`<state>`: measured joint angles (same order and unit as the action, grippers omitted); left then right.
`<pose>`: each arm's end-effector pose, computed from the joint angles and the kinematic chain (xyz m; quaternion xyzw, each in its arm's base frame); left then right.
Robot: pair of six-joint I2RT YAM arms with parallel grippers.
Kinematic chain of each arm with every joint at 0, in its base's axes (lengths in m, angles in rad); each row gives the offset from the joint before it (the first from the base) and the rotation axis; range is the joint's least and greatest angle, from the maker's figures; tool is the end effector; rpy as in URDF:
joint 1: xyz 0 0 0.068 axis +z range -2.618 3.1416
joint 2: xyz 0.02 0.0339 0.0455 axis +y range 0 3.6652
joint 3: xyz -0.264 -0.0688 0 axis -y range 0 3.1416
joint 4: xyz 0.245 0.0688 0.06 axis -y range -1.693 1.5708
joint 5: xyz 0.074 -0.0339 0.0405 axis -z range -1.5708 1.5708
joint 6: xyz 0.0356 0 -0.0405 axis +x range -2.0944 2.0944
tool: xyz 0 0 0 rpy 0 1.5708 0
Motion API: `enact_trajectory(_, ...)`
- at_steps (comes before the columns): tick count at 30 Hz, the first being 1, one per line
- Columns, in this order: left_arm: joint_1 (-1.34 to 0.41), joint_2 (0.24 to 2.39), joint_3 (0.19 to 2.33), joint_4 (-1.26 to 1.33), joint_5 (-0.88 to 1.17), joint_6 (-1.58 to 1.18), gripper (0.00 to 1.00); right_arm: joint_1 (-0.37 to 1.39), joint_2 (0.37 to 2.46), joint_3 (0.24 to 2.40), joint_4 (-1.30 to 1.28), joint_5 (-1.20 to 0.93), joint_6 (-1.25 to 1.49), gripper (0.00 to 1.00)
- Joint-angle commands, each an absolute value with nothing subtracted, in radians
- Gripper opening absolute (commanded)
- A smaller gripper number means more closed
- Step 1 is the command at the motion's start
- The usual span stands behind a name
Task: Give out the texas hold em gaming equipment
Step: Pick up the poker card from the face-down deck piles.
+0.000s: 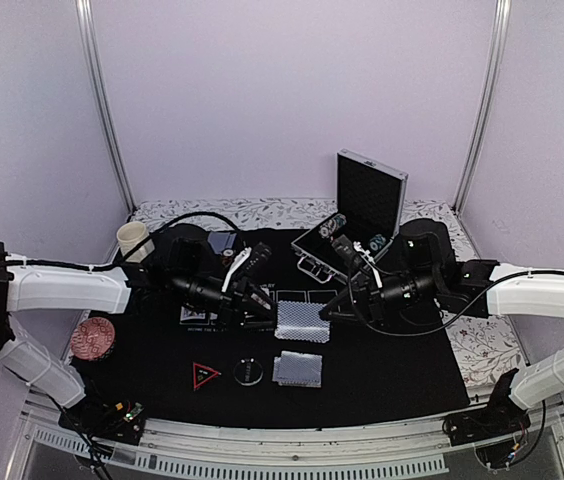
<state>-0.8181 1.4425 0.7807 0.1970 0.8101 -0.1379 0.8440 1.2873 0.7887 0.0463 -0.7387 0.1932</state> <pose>0.1893 -0.2398 0.2279 0.4560 0.6683 -0.5198 0.2744 0.1683 0.2254 0.2587 -0.4342 0.6878 0.5110 0.2780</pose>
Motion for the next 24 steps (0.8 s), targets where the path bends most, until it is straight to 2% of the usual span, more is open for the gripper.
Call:
enact_trajectory(1,-0.824,1.463,0.78,0.331,0.923,-0.199,0.42,0.84,1.291,0.797,0.067,-0.741,0.177,0.02)
enact_trajectory(3,-0.833,1.475,0.78,0.353,0.943,-0.208,0.43,0.839,1.296,0.802,0.072,-0.736,0.174,0.02)
enact_trajectory(5,-0.846,1.49,0.79,0.347,0.942,-0.203,0.39,0.838,1.303,0.806,0.077,-0.726,0.17,0.02)
enact_trajectory(8,-0.846,1.509,0.797,0.33,0.92,-0.197,0.13,0.831,1.318,0.807,0.083,-0.699,0.168,0.02)
enact_trajectory(9,-0.847,1.514,0.799,0.323,0.908,-0.195,0.01,0.825,1.325,0.806,0.084,-0.698,0.168,0.02)
enact_trajectory(16,-0.841,1.547,0.813,0.217,0.663,-0.159,0.0,0.765,1.399,0.757,0.085,-0.646,0.173,0.03)
enact_trajectory(24,-0.82,1.72,0.905,0.175,0.412,-0.142,0.0,0.71,1.605,0.802,0.136,-0.594,0.146,0.04)
